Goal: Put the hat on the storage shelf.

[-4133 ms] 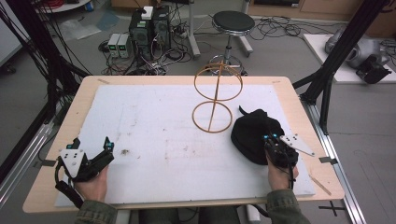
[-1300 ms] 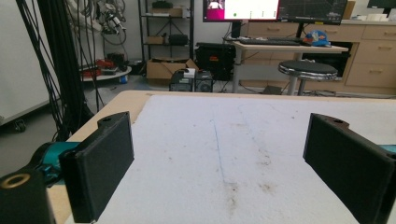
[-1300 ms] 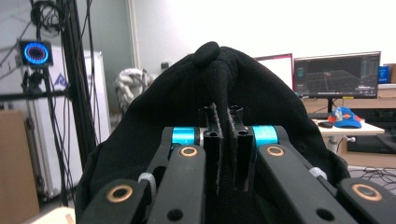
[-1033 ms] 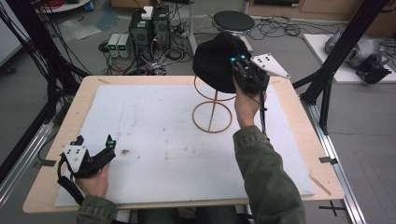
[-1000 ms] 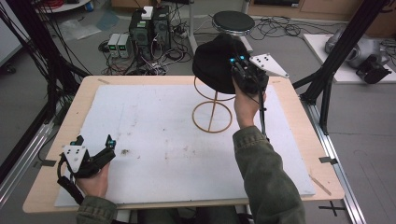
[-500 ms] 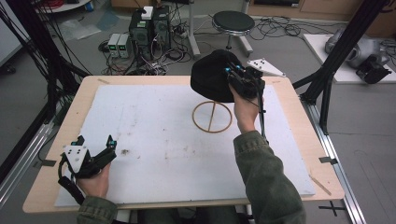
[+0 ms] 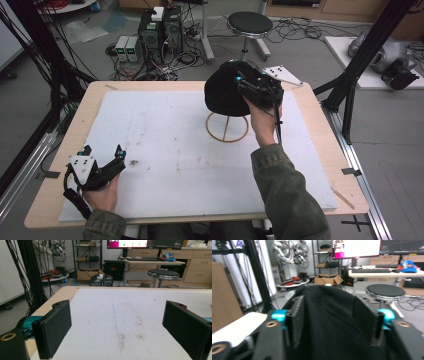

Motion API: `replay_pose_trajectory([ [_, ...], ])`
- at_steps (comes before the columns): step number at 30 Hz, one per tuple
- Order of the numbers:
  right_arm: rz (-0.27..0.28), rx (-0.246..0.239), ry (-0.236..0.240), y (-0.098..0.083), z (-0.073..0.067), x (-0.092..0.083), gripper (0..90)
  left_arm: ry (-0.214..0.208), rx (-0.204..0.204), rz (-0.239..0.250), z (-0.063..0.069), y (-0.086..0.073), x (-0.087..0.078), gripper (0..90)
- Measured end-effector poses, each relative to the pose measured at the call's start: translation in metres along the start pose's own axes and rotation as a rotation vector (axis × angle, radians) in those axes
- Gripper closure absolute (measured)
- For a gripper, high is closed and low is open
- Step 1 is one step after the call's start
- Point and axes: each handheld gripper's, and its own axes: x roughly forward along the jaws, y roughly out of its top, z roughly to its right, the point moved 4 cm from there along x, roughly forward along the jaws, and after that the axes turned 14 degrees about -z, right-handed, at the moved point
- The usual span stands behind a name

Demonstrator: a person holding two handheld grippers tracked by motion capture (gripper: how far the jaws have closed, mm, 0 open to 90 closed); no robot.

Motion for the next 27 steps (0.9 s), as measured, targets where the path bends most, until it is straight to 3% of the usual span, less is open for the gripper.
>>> replay_pose_trajectory([
  [11, 0.038, 0.026, -0.034, 0.004, 0.021, -0.023, 32.1, 0.001, -0.001, 0.006, 0.002, 0.001, -0.001, 8.8],
  [22, 0.039, 0.060, -0.061, -0.008, 0.053, -0.047, 30.6, 0.003, -0.004, 0.010, 0.003, 0.001, 0.000, 8.8],
  [27, 0.029, 0.032, -0.093, -0.018, 0.064, -0.060, 30.6, 0.002, -0.011, 0.011, 0.004, 0.001, 0.001, 8.8],
])
